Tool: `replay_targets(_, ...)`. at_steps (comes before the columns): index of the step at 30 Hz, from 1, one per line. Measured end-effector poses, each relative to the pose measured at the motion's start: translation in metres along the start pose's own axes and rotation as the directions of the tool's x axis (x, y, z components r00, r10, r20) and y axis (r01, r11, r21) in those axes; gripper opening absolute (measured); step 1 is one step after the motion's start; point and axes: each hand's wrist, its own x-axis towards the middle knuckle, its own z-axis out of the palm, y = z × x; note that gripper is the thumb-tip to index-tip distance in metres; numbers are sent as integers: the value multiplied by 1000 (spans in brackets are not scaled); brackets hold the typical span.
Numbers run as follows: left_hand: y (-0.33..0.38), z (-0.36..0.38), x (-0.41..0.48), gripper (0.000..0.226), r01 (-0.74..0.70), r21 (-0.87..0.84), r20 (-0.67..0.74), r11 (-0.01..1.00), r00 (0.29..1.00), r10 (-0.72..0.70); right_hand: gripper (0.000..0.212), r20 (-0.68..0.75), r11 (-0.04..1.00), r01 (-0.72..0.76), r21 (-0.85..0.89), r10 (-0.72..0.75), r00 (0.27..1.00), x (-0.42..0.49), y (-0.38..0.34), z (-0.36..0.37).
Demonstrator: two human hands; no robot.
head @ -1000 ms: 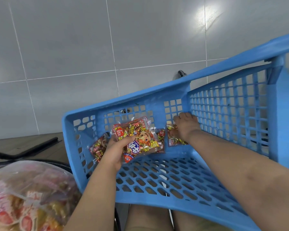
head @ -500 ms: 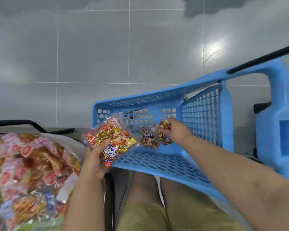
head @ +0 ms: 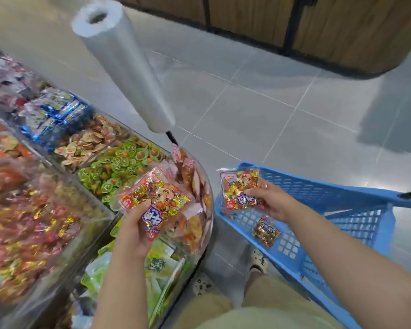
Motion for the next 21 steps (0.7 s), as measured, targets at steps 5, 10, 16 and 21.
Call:
replay_targets(5,41,-79,-54,71,-132,-80,-141,988,983,120,21,126,999,52,-1,-51,991,-14,-3,113)
replay_targets(10,73,-170,-104,72,-270,-158,-265,950,938,222,34,308,997,57,-59,-36,951,-22,27,231)
replay_targets(16,99,-247,-138,30,-443,-243,-378,863,862,337,48,409,980,48,-195,37,912,-25,51,337)
replay_targets(21,122,-269,-150,70,-489,-261,-423,832,833,357,75,351,818,304,-488,-135,927,-21,29,393)
